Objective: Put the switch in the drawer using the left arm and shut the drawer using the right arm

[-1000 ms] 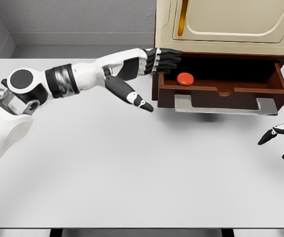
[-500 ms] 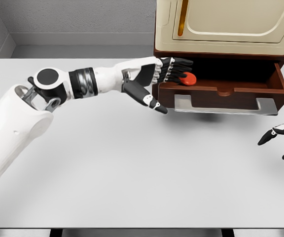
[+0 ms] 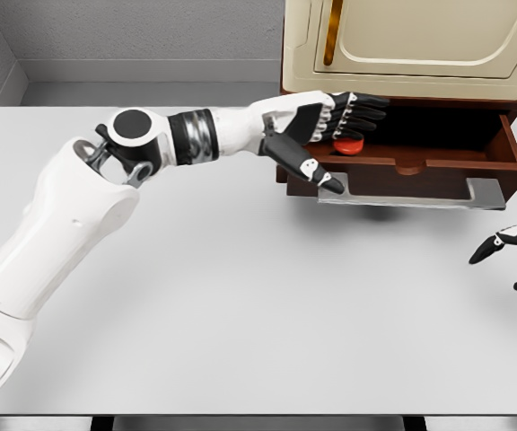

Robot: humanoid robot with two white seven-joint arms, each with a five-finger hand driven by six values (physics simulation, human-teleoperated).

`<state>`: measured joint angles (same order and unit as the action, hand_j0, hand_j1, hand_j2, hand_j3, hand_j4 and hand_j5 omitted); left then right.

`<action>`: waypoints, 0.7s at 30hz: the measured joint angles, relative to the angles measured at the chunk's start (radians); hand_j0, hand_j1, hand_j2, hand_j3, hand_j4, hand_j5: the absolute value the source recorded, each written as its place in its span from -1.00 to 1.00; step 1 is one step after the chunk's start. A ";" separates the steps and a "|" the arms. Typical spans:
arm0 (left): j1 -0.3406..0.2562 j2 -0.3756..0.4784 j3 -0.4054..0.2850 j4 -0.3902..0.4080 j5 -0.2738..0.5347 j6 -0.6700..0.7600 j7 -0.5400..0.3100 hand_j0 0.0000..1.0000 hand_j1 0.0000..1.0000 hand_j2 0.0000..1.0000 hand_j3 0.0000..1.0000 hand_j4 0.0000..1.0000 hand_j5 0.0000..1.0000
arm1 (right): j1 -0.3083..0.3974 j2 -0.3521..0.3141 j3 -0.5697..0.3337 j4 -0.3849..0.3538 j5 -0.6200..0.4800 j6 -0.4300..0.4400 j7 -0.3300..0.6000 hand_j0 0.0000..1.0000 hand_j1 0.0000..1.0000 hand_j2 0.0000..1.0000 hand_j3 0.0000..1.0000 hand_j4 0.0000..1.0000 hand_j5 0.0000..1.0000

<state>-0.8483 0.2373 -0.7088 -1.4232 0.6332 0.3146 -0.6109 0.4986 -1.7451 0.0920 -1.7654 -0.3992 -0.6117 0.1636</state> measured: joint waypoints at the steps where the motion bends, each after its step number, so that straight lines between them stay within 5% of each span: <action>1: 0.002 -0.003 0.002 -0.006 -0.003 0.000 0.000 1.00 1.00 1.00 1.00 1.00 1.00 | 0.000 0.000 0.000 0.000 0.000 0.000 0.000 0.39 0.39 0.39 0.39 0.39 0.39; 12: 0.037 0.174 0.021 -0.109 0.075 0.000 0.000 1.00 1.00 1.00 1.00 1.00 1.00 | 0.002 0.000 0.000 0.000 0.000 0.000 0.001 0.39 0.39 0.39 0.39 0.39 0.39; 21: 0.038 0.182 0.017 -0.108 0.076 0.022 0.000 1.00 1.00 1.00 1.00 1.00 1.00 | 0.005 0.000 0.000 0.000 0.000 0.000 0.001 0.39 0.39 0.39 0.39 0.39 0.39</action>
<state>-0.8099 0.4189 -0.6919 -1.5309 0.7093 0.3363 -0.6109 0.5032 -1.7451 0.0924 -1.7654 -0.3992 -0.6117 0.1643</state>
